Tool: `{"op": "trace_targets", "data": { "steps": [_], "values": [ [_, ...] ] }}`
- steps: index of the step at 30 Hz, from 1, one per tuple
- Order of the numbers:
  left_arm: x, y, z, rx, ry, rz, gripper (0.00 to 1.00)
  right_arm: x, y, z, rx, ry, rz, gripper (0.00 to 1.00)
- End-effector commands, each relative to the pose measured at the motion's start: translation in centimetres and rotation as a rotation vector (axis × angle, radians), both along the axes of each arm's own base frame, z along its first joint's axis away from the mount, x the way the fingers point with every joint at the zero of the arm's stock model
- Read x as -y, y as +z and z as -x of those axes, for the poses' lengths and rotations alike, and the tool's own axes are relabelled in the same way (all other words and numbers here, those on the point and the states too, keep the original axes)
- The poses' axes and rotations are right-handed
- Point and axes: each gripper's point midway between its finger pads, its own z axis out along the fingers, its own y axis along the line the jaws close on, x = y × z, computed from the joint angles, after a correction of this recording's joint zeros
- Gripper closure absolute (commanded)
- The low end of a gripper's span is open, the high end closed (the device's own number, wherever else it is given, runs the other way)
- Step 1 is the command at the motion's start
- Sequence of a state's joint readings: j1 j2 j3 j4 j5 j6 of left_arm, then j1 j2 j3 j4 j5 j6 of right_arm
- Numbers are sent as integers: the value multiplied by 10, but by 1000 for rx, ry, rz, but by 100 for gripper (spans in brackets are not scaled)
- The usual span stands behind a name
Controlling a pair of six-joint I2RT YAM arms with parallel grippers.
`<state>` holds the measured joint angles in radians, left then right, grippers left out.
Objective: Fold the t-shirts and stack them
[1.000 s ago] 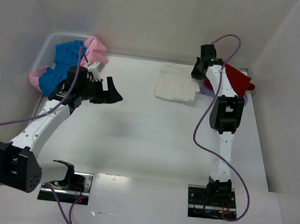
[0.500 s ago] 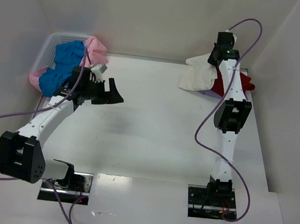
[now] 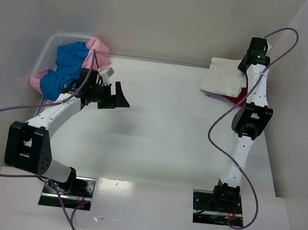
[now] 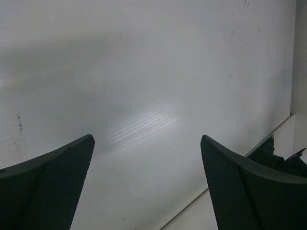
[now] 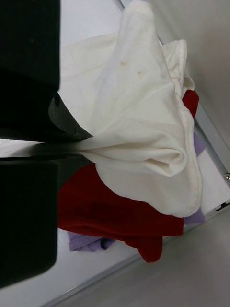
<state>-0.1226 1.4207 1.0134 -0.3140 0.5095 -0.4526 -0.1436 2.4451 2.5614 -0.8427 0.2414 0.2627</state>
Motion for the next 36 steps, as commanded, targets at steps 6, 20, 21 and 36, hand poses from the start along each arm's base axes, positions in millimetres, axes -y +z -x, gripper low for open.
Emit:
{"op": "trace_targets", "data": {
  "steps": [6, 20, 21, 36],
  "values": [
    [7, 26, -15, 70, -21, 54, 1, 38, 39, 22, 73, -227, 185, 100],
    [9, 25, -16, 69, -27, 60, 1, 68, 59, 48, 146, -444, 303, 100],
    [9, 25, -15, 69, -30, 63, 1, 69, 61, 48, 152, -445, 302, 100],
    [11, 21, -14, 59, -41, 72, 1, 68, 36, 52, 151, -485, 275, 40]
  ]
}}
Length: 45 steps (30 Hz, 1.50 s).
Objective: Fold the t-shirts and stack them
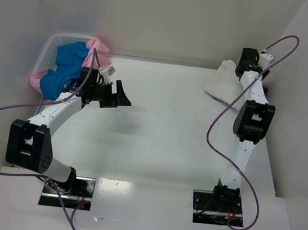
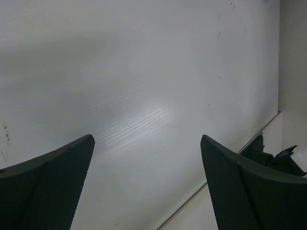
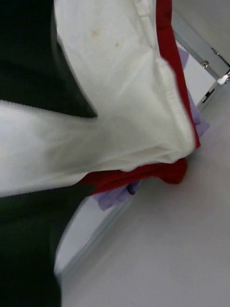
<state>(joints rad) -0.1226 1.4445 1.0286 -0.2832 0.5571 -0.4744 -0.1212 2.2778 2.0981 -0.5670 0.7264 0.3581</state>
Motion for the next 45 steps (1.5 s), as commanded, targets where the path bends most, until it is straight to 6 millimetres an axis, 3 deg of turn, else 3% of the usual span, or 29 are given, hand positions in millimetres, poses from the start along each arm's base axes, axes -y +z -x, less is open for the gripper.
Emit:
{"op": "trace_targets", "data": {
  "steps": [1, 3, 5, 8, 9, 11, 13, 14, 18, 22, 24, 25, 27, 31, 36, 40, 43, 45],
  "values": [
    [3, 15, -9, 54, -18, 25, 1, 11, 58, 5, 165, -61, 33, 28],
    [3, 15, -9, 54, -18, 25, 1, 8, 60, 8, 188, -56, 17, 17],
    [4, 16, -8, 53, -25, 31, 1, 4, 66, 17, 212, -51, 2, 0],
    [5, 21, -6, 57, -27, 43, 1, -1, 79, 29, 274, -31, -7, 0],
    [5, 21, -6, 57, -27, 43, 1, -3, 100, 35, 331, -23, -4, 0],
    [5, 25, -5, 71, -27, 45, 1, -15, 104, 40, 361, 49, -33, 0],
    [5, 27, -5, 77, -27, 45, 1, -29, 137, 50, 440, 142, -43, 0],
    [5, 28, -4, 78, -30, 47, 1, -41, 140, 48, 456, 233, -58, 0],
    [6, 34, 1, 96, -39, 53, 1, -107, 186, 51, 535, 618, -68, 0],
    [6, 38, 4, 111, -47, 55, 1, -147, 222, 47, 490, 781, 25, 0],
    [6, 38, 7, 114, -47, 55, 1, -166, 226, 45, 438, 797, 97, 0],
    [6, 40, 7, 120, -47, 56, 1, -181, 240, 46, 433, 809, 151, 0],
    [5, 44, 8, 131, -44, 57, 1, -192, 246, 42, 434, 814, 176, 0],
    [5, 47, 8, 136, -34, 59, 1, -191, 276, 31, 491, 796, 196, 0],
    [4, 54, 10, 151, -24, 59, 1, -192, 288, 25, 482, 860, 265, 0],
    [4, 53, 11, 143, -24, 58, 1, -171, 292, 24, 504, 869, 275, 0],
    [4, 59, 9, 151, -24, 59, 1, -144, 287, 27, 481, 753, 305, 0],
    [4, 56, 10, 137, -24, 57, 1, -134, 298, 34, 505, 690, 331, 0]
  ]
}}
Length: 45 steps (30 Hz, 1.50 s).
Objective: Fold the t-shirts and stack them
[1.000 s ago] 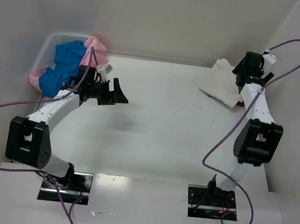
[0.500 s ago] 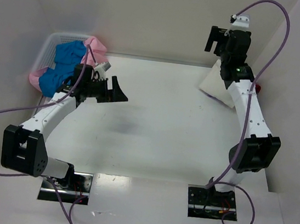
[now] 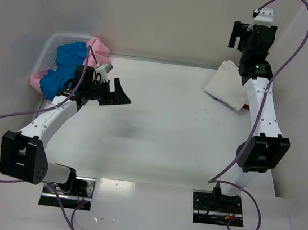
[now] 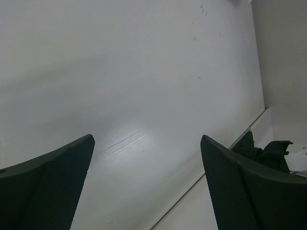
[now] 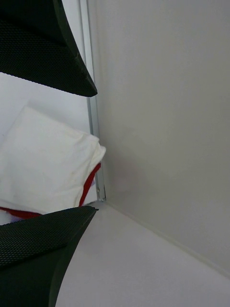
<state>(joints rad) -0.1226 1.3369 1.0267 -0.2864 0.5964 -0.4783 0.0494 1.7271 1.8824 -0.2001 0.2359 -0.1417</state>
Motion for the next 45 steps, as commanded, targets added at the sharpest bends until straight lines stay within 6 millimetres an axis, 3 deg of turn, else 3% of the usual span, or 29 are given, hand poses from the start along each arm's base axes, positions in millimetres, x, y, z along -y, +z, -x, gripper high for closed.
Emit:
{"op": "trace_targets", "data": {
  "steps": [1, 2, 10, 13, 16, 18, 21, 22, 23, 24, 25, 27, 31, 35, 39, 45],
  "values": [
    [0, 18, -3, 40, 4, 18, 1, 23, 37, 15, 104, -97, 34, 0],
    [0, 18, -5, 39, 4, 18, 1, 24, 49, 22, 129, -79, 30, 0],
    [0, 17, -3, 30, 4, 17, 1, 22, 57, 36, 177, -36, -36, 0],
    [-1, 15, -4, 29, 11, 11, 1, 5, 61, 47, 166, 58, -33, 0],
    [-1, 14, -4, 26, 16, 17, 1, -3, 54, 60, 147, 90, -109, 0],
    [-1, 14, -4, 26, 16, 17, 1, -1, 39, 67, 55, 67, -138, 0],
    [-1, 14, -4, 26, 16, 17, 1, 9, 39, 82, 55, -10, -192, 0],
    [-1, 15, -5, 30, 18, 16, 1, 13, 22, 89, 52, -46, -240, 0],
    [-2, 22, -6, 50, 27, 10, 1, 16, 34, 107, 103, -61, -263, 0],
    [-2, 24, -3, 55, 32, -1, 1, 18, 30, 111, 110, -57, -285, 0],
    [-5, 32, -5, 82, 45, -18, 1, 21, 16, 114, 92, -72, -317, 0],
    [-13, 51, -6, 150, 70, -54, 0, 19, 11, 124, 77, -66, -326, 0],
    [-24, 92, -14, 268, 135, -90, 0, 12, -22, 136, 1, -47, -355, 0],
    [-30, 120, -18, 343, 161, -109, 0, 4, -45, 144, -44, -20, -374, 0],
    [-40, 131, -17, 371, 199, -156, 0, -3, -75, 148, -107, -24, -464, 0],
    [-64, 152, -14, 409, 305, -243, 0, -23, -94, 158, -125, 46, -580, 0]
  ]
}}
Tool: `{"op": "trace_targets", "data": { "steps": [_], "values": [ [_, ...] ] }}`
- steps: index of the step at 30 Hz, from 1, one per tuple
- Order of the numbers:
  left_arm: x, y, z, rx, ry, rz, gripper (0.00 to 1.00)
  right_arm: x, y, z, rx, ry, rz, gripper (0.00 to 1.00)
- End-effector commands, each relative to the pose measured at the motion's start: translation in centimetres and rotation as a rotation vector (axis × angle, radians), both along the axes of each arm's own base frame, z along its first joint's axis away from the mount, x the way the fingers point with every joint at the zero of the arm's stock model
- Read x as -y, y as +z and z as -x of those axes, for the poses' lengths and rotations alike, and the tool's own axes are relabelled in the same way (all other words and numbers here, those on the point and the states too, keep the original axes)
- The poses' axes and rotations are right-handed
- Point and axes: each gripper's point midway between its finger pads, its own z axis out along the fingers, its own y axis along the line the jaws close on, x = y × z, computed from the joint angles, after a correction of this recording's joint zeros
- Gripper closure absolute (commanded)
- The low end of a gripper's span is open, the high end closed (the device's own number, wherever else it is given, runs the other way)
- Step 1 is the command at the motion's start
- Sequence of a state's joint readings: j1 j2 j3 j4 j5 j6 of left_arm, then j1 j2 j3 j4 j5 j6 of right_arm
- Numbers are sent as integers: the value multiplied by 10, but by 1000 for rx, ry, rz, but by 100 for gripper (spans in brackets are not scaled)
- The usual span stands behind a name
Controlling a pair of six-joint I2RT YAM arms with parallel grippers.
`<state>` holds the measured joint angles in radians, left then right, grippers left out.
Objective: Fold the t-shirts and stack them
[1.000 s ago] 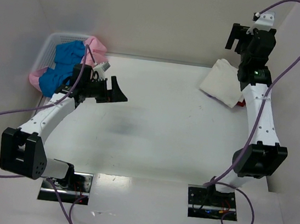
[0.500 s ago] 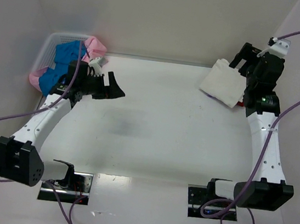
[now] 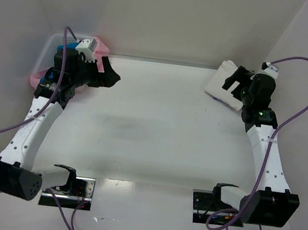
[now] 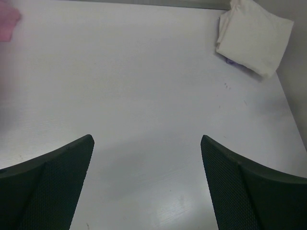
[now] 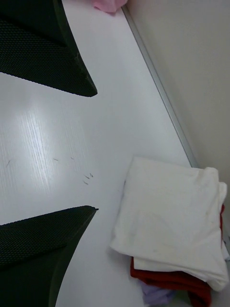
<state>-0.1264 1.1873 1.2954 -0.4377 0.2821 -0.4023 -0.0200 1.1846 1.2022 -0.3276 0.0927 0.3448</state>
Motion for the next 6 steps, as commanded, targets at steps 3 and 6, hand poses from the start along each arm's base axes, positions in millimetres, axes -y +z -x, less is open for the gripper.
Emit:
{"op": "trace_targets", "data": {
  "steps": [3, 6],
  "values": [
    [-29, 42, 8, 122, 125, -87, 0, -20, 14, 20, 98, 69, -110, 0],
    [-34, 48, 15, 148, 145, -100, 0, -21, 12, 23, 97, 66, -120, 0]
  ]
}}
